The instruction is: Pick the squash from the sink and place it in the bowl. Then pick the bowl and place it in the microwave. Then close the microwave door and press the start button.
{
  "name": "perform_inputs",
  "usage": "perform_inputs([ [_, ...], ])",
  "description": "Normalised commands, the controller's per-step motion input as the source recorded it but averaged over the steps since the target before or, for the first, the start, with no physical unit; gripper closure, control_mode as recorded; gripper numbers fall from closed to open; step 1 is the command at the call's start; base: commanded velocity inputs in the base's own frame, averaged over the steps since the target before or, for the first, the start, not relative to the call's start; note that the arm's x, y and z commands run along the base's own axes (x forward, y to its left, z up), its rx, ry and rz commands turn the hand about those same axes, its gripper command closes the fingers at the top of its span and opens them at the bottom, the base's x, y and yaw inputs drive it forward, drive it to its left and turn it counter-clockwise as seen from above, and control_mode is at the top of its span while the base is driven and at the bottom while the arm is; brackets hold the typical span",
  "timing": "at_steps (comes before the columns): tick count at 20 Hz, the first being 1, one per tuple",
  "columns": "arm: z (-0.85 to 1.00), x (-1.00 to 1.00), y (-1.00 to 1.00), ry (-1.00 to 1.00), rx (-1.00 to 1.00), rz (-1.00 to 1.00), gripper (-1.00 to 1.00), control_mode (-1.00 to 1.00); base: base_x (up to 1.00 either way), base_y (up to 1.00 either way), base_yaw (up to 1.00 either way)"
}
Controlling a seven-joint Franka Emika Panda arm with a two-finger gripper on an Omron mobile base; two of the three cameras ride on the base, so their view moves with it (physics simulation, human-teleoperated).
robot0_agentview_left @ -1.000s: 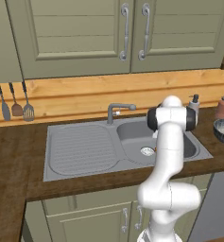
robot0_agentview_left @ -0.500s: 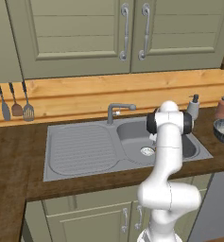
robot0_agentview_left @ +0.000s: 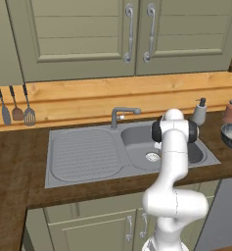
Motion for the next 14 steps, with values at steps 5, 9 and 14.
perform_inputs([
  [5, -0.05, -0.02, 0.09, 0.03, 0.00, 0.00, 1.00, -1.00, 0.00, 0.00, 0.00],
  [9, 0.11, -0.22, 0.13, 0.00, 0.00, 0.00, 1.00, -1.00, 0.00, 0.00, 0.00],
  [14, 0.66, -0.38, 0.02, -0.09, 0.00, 0.00, 1.00, -1.00, 0.00, 0.00, 0.00],
])
